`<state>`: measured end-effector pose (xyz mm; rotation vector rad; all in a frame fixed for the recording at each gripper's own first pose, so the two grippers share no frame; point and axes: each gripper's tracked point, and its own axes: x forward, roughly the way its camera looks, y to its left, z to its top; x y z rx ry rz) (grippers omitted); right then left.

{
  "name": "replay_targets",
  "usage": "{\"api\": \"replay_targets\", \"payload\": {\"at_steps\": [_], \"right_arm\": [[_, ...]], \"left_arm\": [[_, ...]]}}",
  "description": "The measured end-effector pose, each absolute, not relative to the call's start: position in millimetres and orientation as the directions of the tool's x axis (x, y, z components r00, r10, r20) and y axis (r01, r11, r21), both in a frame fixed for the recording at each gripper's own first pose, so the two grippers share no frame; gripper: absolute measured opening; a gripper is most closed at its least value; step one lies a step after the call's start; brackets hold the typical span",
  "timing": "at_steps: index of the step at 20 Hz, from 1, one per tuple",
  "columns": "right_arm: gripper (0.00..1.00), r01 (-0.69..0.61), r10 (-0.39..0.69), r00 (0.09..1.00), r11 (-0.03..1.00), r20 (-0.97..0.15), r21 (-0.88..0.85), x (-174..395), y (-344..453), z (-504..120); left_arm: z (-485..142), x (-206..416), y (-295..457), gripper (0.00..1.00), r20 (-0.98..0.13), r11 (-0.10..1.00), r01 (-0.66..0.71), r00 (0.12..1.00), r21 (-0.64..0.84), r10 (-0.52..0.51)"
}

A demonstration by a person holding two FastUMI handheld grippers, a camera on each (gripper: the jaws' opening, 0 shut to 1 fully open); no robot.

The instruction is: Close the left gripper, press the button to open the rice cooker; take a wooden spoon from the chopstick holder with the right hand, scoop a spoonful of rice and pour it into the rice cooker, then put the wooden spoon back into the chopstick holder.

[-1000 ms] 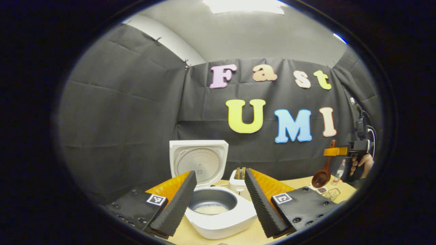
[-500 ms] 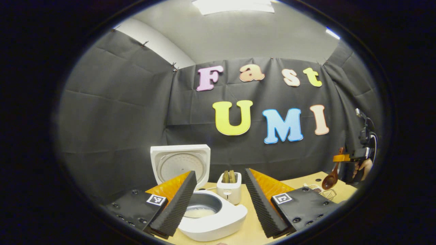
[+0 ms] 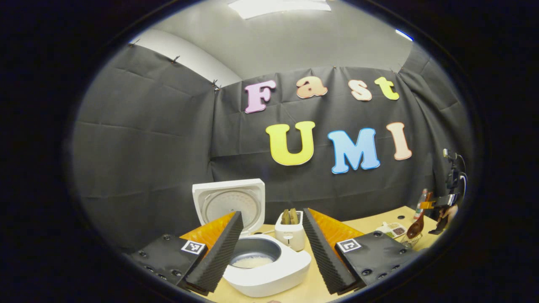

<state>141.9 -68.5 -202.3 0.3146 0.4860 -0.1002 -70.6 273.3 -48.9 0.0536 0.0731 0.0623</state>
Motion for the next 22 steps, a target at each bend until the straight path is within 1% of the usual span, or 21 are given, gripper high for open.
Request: {"api": "replay_targets", "payload": {"at_steps": [1, 10, 11, 12, 13, 14, 15, 16, 17, 18, 19, 22], "right_arm": [[0.18, 0.177, -0.021, 0.875, 0.944, -0.484, 0.278, 138.8, -68.8, -207.9], [0.18, 0.228, 0.005, 0.810, 0.919, -0.587, 0.322, 118.2, -68.3, -250.1], [0.18, 0.224, 0.009, 0.809, 0.919, -0.588, 0.324, 115.5, -67.5, -249.2], [0.21, 0.220, 0.003, 0.821, 0.921, -0.571, 0.321, 116.4, -69.4, -242.5], [0.25, 0.211, 0.000, 0.835, 0.924, -0.550, 0.319, 115.8, -71.2, -231.6], [0.48, 0.205, -0.013, 0.847, 0.931, -0.532, 0.303, 116.7, -74.4, -220.2], [0.57, 0.200, -0.030, 0.857, 0.939, -0.515, 0.279, 117.1, -79.0, -214.2], [0.82, 0.200, -0.056, 0.867, 0.949, -0.495, 0.242, 117.1, -85.0, -205.5], [0.98, 0.195, -0.076, 0.879, 0.958, -0.470, 0.209, 116.7, -90.6, -189.4], [0.98, 0.188, -0.087, 0.889, 0.965, -0.450, 0.185, 115.7, -92.8, -177.3], [0.98, 0.178, -0.093, 0.899, 0.971, -0.428, 0.161, 114.0, -93.9, -164.8], [0.98, 0.139, -0.089, 0.924, 0.984, -0.372, 0.109, 107.2, -88.8, -130.0]], "left_arm": [[-48.7, -71.0, 274.0, 0.97, -0.072, 0.996, -0.063, 0.995, 0.056, 0.067], [-52.3, -76.0, 276.9, 0.97, -0.078, 0.996, -0.070, 0.994, 0.052, 0.074], [-52.2, -75.7, 277.3, 0.97, -0.080, 0.996, -0.071, 0.994, 0.048, 0.074], [-53.4, -76.0, 278.2, 1.00, -0.081, 0.996, -0.072, 0.994, 0.044, 0.075], [-53.0, -75.3, 278.1, 1.00, -0.079, 0.996, -0.073, 0.994, 0.043, 0.076], [-53.2, -73.0, 278.9, 1.00, -0.077, 0.996, -0.073, 0.994, 0.043, 0.077], [-53.0, -71.9, 278.9, 0.98, -0.075, 0.996, -0.074, 0.994, 0.044, 0.077], [-51.9, -69.1, 280.1, 0.97, -0.073, 0.996, -0.076, 0.994, 0.046, 0.079], [-51.2, -67.5, 280.5, 0.97, -0.071, 0.996, -0.076, 0.994, 0.046, 0.079], [-53.3, -65.9, 281.2, 0.97, -0.070, 0.996, -0.077, 0.994, 0.044, 0.080], [-52.3, -65.9, 282.1, 0.99, -0.072, 0.996, -0.079, 0.994, 0.042, 0.082], [-52.8, -55.8, 287.4, 0.99, -0.080, 0.995, -0.090, 0.992, 0.045, 0.094]]}}
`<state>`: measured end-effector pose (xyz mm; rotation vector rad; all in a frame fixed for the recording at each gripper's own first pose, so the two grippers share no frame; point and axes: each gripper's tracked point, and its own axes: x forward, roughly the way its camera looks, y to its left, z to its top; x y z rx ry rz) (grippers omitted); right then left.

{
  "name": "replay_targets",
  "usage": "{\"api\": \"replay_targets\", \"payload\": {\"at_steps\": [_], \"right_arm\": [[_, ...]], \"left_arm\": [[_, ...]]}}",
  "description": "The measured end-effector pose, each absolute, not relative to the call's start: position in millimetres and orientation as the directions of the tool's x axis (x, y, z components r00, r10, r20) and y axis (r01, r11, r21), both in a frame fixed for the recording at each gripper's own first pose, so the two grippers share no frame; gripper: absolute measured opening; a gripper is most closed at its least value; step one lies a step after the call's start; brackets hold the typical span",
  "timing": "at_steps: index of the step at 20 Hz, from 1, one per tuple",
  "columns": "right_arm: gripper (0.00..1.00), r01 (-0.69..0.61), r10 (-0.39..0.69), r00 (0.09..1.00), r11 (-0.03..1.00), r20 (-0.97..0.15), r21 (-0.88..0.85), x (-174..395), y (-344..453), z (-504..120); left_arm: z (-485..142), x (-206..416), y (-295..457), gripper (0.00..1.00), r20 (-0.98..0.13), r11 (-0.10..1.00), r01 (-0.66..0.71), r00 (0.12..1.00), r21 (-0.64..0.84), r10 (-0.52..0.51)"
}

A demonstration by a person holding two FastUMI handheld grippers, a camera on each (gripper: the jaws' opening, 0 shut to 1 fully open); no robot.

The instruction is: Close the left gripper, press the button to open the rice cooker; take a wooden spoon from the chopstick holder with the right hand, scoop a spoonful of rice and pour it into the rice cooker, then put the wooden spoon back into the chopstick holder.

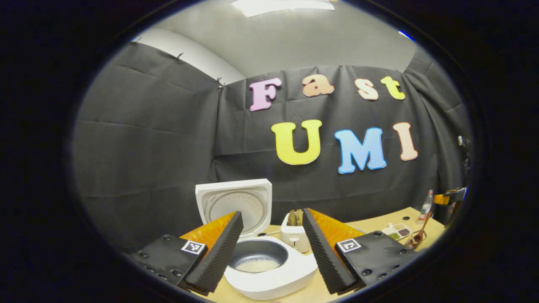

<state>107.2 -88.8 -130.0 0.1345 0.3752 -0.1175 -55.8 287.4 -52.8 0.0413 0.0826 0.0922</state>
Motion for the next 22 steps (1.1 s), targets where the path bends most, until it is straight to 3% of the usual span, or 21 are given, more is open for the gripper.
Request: {"api": "replay_targets", "payload": {"at_steps": [6, 10, 13, 14, 15, 22], "right_arm": [[0.98, 0.130, -0.088, 0.943, 0.986, -0.322, 0.109, 88.9, -76.0, -93.8], [0.98, 0.149, -0.114, 0.937, 0.985, -0.331, 0.084, 75.1, -77.0, -90.9], [0.98, 0.166, -0.135, 0.932, 0.984, -0.336, 0.066, 64.7, -78.7, -91.6], [0.98, 0.172, -0.142, 0.930, 0.983, -0.340, 0.060, 61.3, -78.7, -92.1], [0.98, 0.177, -0.147, 0.928, 0.983, -0.342, 0.056, 57.6, -79.1, -92.9], [0.98, 0.223, -0.199, 0.916, 0.974, -0.348, 0.030, 37.1, -91.1, -92.9]], "left_arm": [[-44.2, -36.9, 309.5, 0.97, -0.083, 0.989, -0.146, 0.985, 0.034, 0.149], [-30.7, -14.3, 329.4, 0.99, -0.049, 0.981, -0.188, 0.981, 0.044, 0.190], [-21.4, 5.3, 345.5, 0.94, -0.030, 0.975, -0.212, 0.976, 0.061, 0.214], [-20.0, 10.3, 347.8, 1.00, -0.031, 0.976, -0.213, 0.976, 0.052, 0.215], [-18.0, 16.2, 349.3, 0.97, -0.031, 0.976, -0.216, 0.976, 0.038, 0.217], [-34.9, 43.1, 367.4, 1.00, -0.117, 0.968, -0.252, 0.961, -0.005, 0.250]]}}
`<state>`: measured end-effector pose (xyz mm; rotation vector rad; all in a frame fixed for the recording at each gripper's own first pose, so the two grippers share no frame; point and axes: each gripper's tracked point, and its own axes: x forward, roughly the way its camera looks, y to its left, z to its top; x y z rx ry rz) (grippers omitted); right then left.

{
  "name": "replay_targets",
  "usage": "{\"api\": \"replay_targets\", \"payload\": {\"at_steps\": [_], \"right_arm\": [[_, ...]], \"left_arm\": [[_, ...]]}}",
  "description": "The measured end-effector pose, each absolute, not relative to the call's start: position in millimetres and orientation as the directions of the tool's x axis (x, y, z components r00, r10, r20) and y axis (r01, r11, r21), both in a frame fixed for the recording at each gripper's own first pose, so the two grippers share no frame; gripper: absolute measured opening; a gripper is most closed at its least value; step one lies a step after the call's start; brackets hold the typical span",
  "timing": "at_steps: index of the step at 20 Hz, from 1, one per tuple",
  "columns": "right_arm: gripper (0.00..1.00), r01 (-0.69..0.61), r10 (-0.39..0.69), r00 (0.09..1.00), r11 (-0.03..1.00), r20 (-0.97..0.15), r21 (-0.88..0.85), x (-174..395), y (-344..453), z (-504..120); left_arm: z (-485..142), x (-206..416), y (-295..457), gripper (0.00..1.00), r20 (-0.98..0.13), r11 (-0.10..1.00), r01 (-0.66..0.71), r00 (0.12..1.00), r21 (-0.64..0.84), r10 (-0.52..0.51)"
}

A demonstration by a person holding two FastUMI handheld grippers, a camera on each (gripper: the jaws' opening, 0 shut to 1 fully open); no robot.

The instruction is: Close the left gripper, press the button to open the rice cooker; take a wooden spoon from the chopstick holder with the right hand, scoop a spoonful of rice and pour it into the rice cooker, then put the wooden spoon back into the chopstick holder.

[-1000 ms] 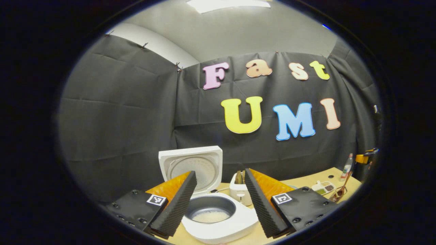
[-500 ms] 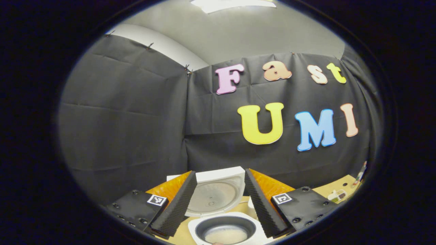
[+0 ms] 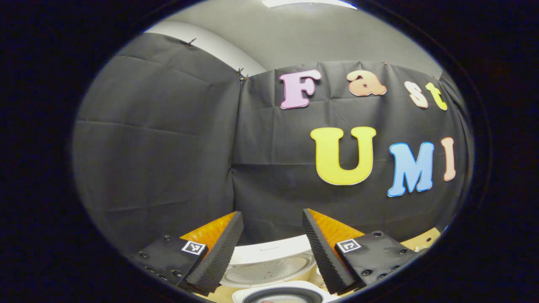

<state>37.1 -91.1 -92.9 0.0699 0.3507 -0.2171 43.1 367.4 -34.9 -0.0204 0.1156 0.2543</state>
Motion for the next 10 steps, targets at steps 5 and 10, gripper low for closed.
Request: {"api": "replay_targets", "payload": {"at_steps": [5, 10], "right_arm": [[0.98, 0.237, -0.217, 0.906, 0.971, -0.364, 0.009, 28.4, -98.9, -97.3], [0.98, 0.210, -0.195, 0.909, 0.978, -0.367, 0.001, 30.6, -97.4, -95.9]], "left_arm": [[-62.2, 47.6, 375.7, 0.98, -0.231, 0.956, -0.292, 0.931, -0.005, 0.283], [-81.2, 44.0, 370.5, 0.95, -0.312, 0.953, -0.297, 0.912, -0.054, 0.267]]}}
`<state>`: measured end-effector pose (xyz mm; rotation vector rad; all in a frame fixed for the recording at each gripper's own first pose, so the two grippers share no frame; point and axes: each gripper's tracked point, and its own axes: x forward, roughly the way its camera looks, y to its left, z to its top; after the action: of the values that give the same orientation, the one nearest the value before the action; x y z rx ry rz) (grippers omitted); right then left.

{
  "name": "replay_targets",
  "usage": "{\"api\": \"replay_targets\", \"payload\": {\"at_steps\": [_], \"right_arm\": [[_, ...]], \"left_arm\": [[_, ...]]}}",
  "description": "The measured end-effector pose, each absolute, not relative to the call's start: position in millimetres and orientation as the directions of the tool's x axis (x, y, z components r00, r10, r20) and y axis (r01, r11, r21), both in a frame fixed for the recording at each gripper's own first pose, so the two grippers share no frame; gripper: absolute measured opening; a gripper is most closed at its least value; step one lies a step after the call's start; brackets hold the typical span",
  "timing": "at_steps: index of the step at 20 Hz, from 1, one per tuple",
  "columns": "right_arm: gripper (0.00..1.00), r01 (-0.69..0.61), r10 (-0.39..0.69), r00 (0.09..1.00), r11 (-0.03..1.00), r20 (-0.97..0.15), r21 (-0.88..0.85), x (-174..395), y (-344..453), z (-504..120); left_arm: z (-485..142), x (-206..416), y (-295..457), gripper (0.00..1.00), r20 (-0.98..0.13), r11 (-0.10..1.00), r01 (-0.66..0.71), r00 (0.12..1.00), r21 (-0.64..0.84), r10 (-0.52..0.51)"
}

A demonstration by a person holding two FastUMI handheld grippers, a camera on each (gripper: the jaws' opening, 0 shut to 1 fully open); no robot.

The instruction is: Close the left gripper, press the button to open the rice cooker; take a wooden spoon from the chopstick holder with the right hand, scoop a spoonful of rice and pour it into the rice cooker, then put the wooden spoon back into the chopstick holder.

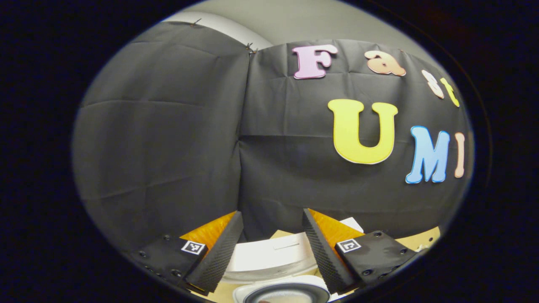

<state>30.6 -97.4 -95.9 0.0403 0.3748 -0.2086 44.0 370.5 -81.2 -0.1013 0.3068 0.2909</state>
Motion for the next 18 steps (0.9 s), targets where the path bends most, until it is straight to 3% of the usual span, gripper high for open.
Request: {"api": "replay_targets", "payload": {"at_steps": [6, 7, 10, 14, 18], "right_arm": [[0.98, 0.164, -0.149, 0.919, 0.986, -0.365, 0.011, 41.6, -94.9, -95.6], [0.98, 0.155, -0.138, 0.920, 0.988, -0.367, 0.017, 43.8, -93.6, -97.6], [0.98, 0.123, -0.106, 0.924, 0.992, -0.367, 0.024, 51.3, -88.6, -99.6], [0.98, 0.088, -0.070, 0.932, 0.996, -0.356, 0.034, 59.4, -85.6, -98.9], [0.98, 0.060, -0.039, 0.934, 0.997, -0.355, 0.047, 67.8, -84.6, -99.1]], "left_arm": [[-79.5, 35.1, 368.2, 0.98, -0.301, 0.956, -0.293, 0.912, -0.003, 0.279], [-77.9, 33.5, 366.4, 0.92, -0.299, 0.955, -0.295, 0.912, -0.010, 0.279], [-79.6, 18.7, 356.3, 0.95, -0.303, 0.956, -0.292, 0.912, -0.010, 0.276], [-83.1, 2.7, 342.1, 0.92, -0.304, 0.960, -0.278, 0.916, -0.012, 0.261], [-88.0, -13.4, 329.3, 0.98, -0.309, 0.965, -0.261, 0.920, -0.023, 0.242]]}}
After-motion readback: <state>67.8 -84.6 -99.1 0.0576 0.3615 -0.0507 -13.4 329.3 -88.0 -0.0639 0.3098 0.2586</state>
